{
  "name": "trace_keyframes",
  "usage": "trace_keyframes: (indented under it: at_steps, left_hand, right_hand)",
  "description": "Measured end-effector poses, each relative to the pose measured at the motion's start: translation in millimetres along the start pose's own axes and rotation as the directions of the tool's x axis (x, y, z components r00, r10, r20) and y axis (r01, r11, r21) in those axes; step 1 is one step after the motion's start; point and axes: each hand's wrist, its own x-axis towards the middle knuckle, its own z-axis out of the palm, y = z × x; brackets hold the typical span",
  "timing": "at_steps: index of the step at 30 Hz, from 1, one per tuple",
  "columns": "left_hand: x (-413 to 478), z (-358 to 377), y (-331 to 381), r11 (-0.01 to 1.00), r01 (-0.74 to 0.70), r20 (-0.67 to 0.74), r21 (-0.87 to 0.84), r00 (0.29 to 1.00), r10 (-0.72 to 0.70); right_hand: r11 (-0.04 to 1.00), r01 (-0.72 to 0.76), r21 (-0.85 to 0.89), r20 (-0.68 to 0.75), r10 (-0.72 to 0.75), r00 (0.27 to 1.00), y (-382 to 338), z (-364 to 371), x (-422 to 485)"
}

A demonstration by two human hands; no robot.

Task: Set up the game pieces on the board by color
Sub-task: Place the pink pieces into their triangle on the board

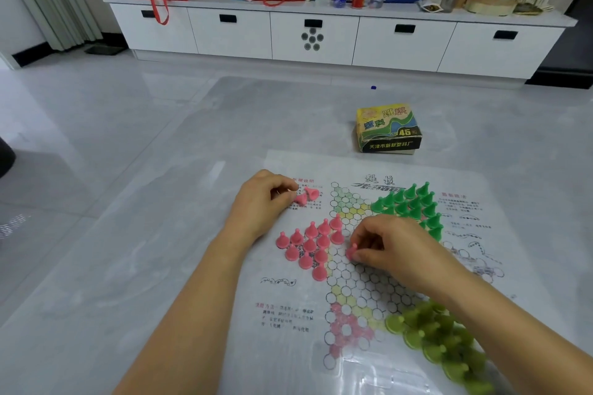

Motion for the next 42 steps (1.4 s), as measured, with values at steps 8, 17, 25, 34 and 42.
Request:
trace_keyframes:
  at_steps: [8, 17, 25, 34, 42]
  left_hand:
    - [-0.5, 3.5, 2.6, 0.999, -0.022, 0.074, 0.049, 0.997, 0.018]
    - [0.5, 3.0, 1.1, 0.999, 0.002, 0.020, -0.041, 1.000, -0.001]
    - [3.3, 3.9, -1.3, 0.977, 0.045, -0.066, -0.207, 0.996, -0.060]
    - [1.6, 1.9, 2.8, 0.973, -0.018, -0.068, -0.232, 0.998, 0.002]
    - [1.0, 0.4, 3.9, 0.979, -0.062, -0.068, -0.193, 0.996, 0.050]
  right_hand:
    - [0.998, -0.022, 0.052, 0.049, 0.020, 0.999, -3.6, 0.9, 0.8]
    - [0.998, -0.051, 0.033, 0.036, 0.050, 0.998, -6.6, 2.6, 2.7]
    - [0.999, -0.047, -0.002, 0.018, 0.047, 0.999, -13.1, 6.6, 5.2]
    - [0.998, -0.056, -0.018, 0.001, 0.056, 0.998, -15.8, 7.2, 5.6]
    - [0.998, -0.068, 0.002, 0.013, 0.068, 0.998, -15.8, 7.2, 5.1]
